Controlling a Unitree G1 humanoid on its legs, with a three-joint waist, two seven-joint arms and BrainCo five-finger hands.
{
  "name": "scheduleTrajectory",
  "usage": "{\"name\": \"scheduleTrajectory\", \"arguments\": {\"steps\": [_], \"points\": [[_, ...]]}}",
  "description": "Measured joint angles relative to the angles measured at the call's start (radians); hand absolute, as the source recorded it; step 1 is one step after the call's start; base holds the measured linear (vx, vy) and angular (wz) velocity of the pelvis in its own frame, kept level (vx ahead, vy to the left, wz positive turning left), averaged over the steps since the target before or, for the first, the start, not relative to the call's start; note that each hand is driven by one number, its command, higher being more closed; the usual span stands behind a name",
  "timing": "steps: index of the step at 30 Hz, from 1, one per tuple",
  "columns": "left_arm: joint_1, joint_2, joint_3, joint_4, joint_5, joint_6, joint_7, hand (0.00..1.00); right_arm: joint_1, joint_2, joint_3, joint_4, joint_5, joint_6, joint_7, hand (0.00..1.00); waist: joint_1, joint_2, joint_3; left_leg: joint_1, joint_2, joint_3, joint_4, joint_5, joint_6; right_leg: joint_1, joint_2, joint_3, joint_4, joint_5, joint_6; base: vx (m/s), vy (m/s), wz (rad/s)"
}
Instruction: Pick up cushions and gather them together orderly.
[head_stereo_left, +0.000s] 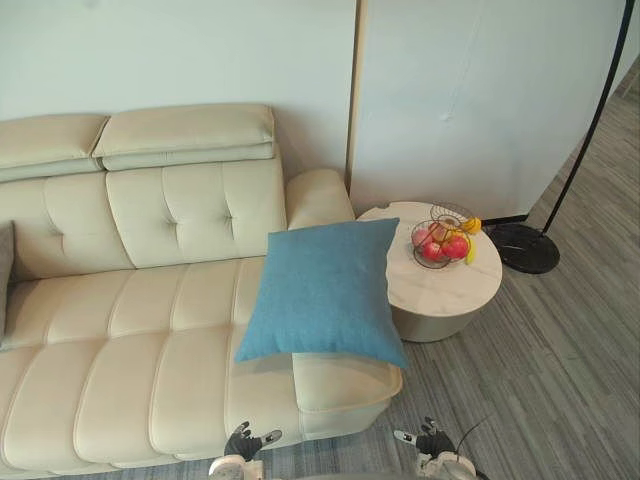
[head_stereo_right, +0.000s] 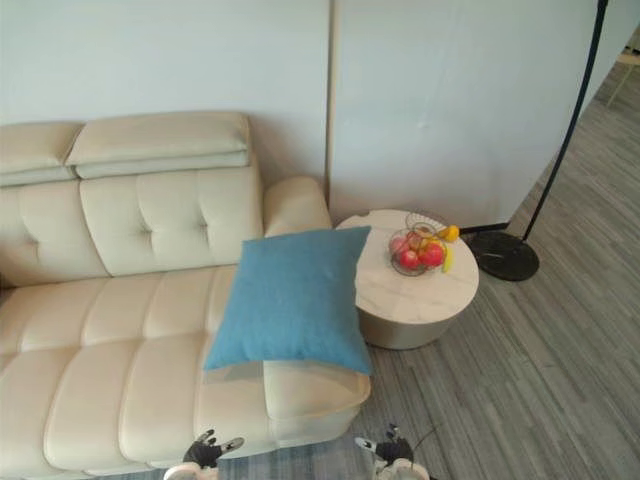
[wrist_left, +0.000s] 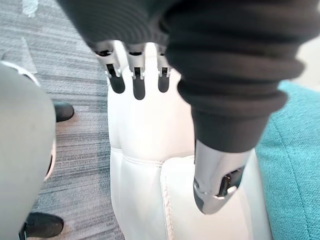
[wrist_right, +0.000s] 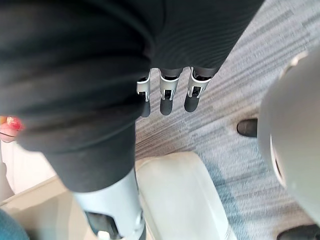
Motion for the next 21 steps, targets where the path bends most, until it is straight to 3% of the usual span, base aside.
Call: {"name": "scheduleTrajectory", "arguments": {"steps": [4,10,15,21], "points": [[0.032,0.033,0.007,-0.119,-0.064,-0.001,0.028,0.00,0.044,-0.024,0.028,-0.297,-0.002,-0.015,-0.023,0.00,-0.007,-0.042,0.005,-0.029,-0.028,-0.031,-0.002,0.006,0.009,0.018,-0.016,-0.018,-0.078,0.039,0.014,0.04,0.058,0.15],[0.009,0.161,0.125,-0.357,-0.132,-0.029,0.073,0.00,-0.003,-0.123,0.019,-0.510,-0.025,-0.044,-0.050,0.00,-0.006,-0.043,0.003,-0.077,-0.046,-0.072,0.002,0.016,0.027,0.012,-0.027,-0.049,-0.116,0.059,0.015,0.00,0.037,0.18],[-0.047,0.185,0.156,-0.476,-0.156,-0.040,0.110,0.00,-0.078,-0.155,-0.006,-0.591,-0.043,-0.043,-0.071,0.00,0.001,-0.017,0.024,-0.141,-0.047,-0.096,-0.001,0.044,0.044,-0.032,-0.024,-0.067,-0.137,0.086,0.006,-0.05,-0.011,0.12],[-0.257,0.218,0.105,-0.501,-0.199,-0.042,0.161,0.00,-0.307,-0.168,0.023,-0.592,-0.030,-0.043,-0.120,0.00,0.007,-0.026,0.123,-0.228,-0.043,-0.108,-0.011,0.102,0.044,-0.113,-0.019,-0.075,-0.143,0.131,-0.012,-0.12,-0.008,0.05]]}}
